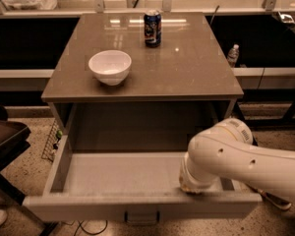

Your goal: Open top drawer

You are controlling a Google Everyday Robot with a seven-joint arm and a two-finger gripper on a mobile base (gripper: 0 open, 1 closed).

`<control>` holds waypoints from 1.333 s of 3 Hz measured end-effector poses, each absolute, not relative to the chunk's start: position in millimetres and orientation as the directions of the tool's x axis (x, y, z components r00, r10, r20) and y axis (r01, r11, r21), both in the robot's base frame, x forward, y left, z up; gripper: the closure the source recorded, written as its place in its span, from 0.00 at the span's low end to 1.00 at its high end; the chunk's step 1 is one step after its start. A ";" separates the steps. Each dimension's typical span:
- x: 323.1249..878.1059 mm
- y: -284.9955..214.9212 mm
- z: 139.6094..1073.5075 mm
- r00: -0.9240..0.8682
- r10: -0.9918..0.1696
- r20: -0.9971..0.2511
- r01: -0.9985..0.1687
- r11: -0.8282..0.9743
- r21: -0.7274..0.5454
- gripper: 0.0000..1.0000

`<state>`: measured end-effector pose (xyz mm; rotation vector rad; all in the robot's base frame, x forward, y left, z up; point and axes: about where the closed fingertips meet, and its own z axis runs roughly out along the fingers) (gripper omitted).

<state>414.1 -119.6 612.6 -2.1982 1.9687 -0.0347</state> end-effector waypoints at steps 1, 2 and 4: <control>416.0 -120.3 612.6 0.118 -0.987 -0.109 -0.983 -0.100 -0.157 1.00; 415.5 -120.9 613.8 0.118 -0.987 -0.107 -0.982 -0.100 -0.159 0.74; 415.0 -121.1 615.3 0.119 -0.987 -0.104 -0.982 -0.102 -0.162 0.28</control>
Offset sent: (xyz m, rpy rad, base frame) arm 0.0019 -0.0007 0.0000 0.0000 0.0000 0.0000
